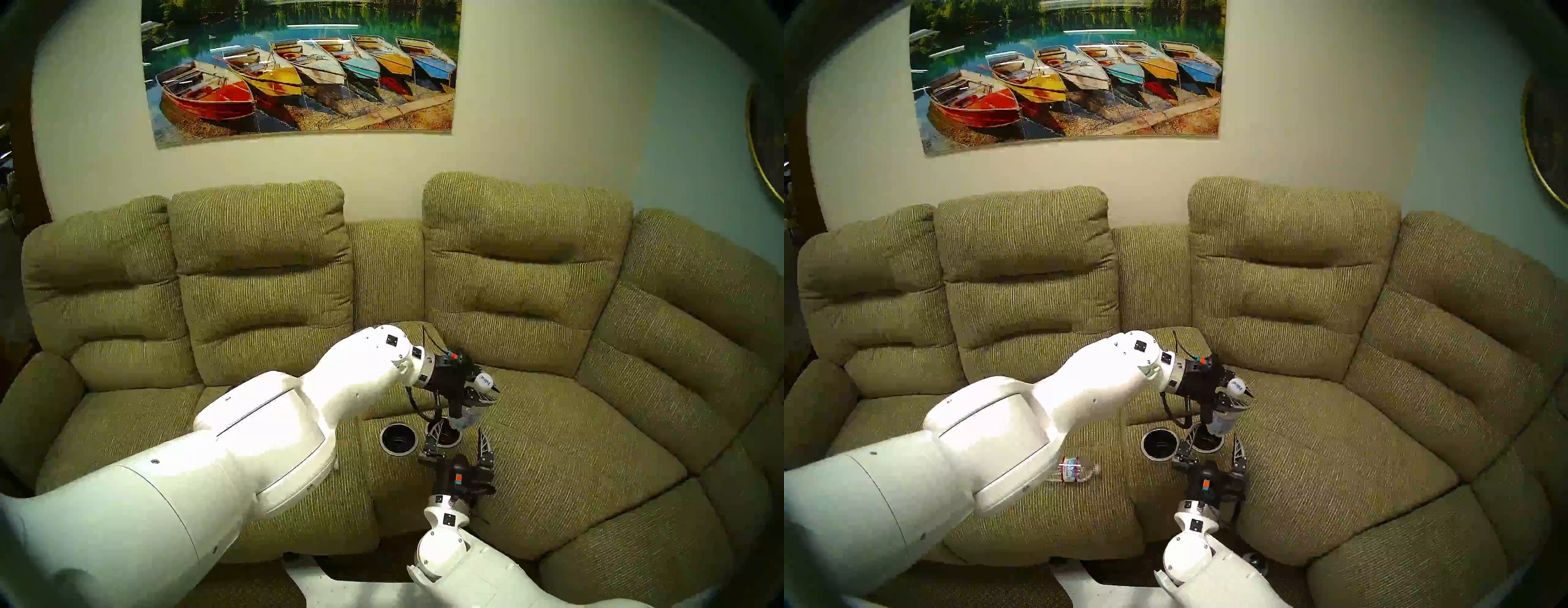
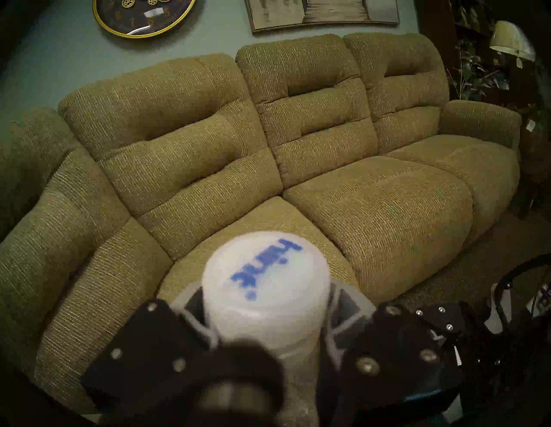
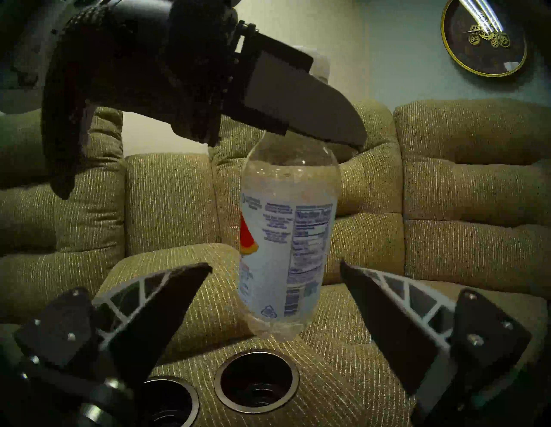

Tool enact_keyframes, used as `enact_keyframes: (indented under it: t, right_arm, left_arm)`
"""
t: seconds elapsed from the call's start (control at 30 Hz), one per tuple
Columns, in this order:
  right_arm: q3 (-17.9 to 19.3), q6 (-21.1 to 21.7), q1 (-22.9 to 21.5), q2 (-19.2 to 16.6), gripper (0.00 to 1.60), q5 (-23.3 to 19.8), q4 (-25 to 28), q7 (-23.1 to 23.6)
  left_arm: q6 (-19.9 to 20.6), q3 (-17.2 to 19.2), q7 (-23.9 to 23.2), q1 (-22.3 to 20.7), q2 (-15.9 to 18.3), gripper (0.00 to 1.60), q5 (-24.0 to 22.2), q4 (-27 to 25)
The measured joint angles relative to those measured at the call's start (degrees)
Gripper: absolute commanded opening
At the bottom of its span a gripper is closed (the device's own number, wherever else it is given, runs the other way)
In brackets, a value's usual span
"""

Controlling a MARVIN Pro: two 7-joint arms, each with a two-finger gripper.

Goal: Put bottles into cup holders

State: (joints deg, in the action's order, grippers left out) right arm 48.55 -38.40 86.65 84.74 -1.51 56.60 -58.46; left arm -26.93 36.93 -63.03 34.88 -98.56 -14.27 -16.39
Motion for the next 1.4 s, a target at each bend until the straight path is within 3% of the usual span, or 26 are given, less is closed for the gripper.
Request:
enact_keyframes:
  t: [0.43,0.57,0.6,0.63,0.67,0.7,0.73,0.77,0.83,0.87,1.0,1.03,1.1,1.13,1.33,1.4]
  right_arm:
    - [2.7,-0.5,-5.8,4.4,1.60,2.7,-10.0,-7.0]
    - [3.4,-1.2,-7.9,5.6,1.60,3.6,-13.9,-7.2]
    - [3.6,-1.4,-8.3,5.9,1.47,3.8,-14.8,-7.0]
    - [3.7,-1.6,-8.7,6.1,1.47,4.0,-15.6,-6.8]
    - [3.8,-1.8,-9.1,6.3,1.24,4.2,-16.3,-6.6]
    - [4.0,-2.3,-9.6,6.6,0.67,4.5,-17.3,-6.1]
    - [4.2,-2.9,-10.0,6.9,0.58,4.7,-18.3,-5.7]
    - [4.4,-3.3,-10.2,7.1,0.47,5.0,-18.9,-5.3]
    - [4.7,-4.4,-10.6,7.3,0.43,5.4,-20.2,-4.3]
    - [4.8,-4.9,-10.8,7.4,0.38,5.6,-20.8,-3.7]
    - [4.7,-6.2,-11.4,7.8,0.36,6.3,-22.6,-2.1]
    - [4.6,-6.7,-11.6,8.1,0.45,6.5,-23.4,-1.6]
    - [4.6,-7.0,-11.9,8.4,0.45,6.6,-24.3,-1.2]
    - [4.6,-7.2,-12.1,8.6,0.60,6.6,-24.8,-1.1]
    - [6.5,-7.9,-14.2,10.4,0.23,5.3,-30.3,-0.2]
    - [7.9,-7.8,-15.6,11.1,0.24,4.2,-32.7,0.0]
  left_arm:
    - [2.0,0.7,-5.5,-0.6,-1.9,0.00,-0.7,3.1]
    - [2.4,0.9,-7.0,-0.8,-2.1,0.00,-0.8,3.6]
    - [2.5,1.0,-7.4,-0.8,-2.1,0.00,-0.8,3.7]
    - [2.5,1.0,-7.6,-0.9,-2.2,0.00,-0.8,3.7]
    - [2.6,1.0,-7.9,-0.9,-2.2,0.00,-0.8,3.8]
    - [2.6,1.0,-8.1,-1.0,-2.3,0.00,-0.7,3.9]
    - [2.6,0.9,-8.1,-1.1,-2.3,0.00,-0.6,3.9]
    - [2.6,0.9,-8.0,-1.2,-2.3,0.50,-0.6,4.0]
    - [2.3,0.8,-7.6,-1.3,-2.2,0.92,-0.3,4.3]
    - [2.0,0.8,-7.3,-1.3,-2.2,1.04,-0.2,4.4]
    - [0.9,1.0,-6.6,-1.3,-2.1,1.04,-0.2,4.6]
    - [0.5,1.0,-6.4,-1.3,-2.1,1.04,-0.2,4.6]
    - [0.2,1.1,-6.2,-1.3,-2.2,1.04,-0.2,4.6]
    - [0.1,1.1,-6.2,-1.3,-2.2,1.04,-0.2,4.6]
    - [-0.7,1.1,-5.8,-1.3,-2.4,1.04,-0.2,4.6]
    - [-0.9,1.2,-5.7,-1.3,-2.4,1.04,-0.2,4.6]
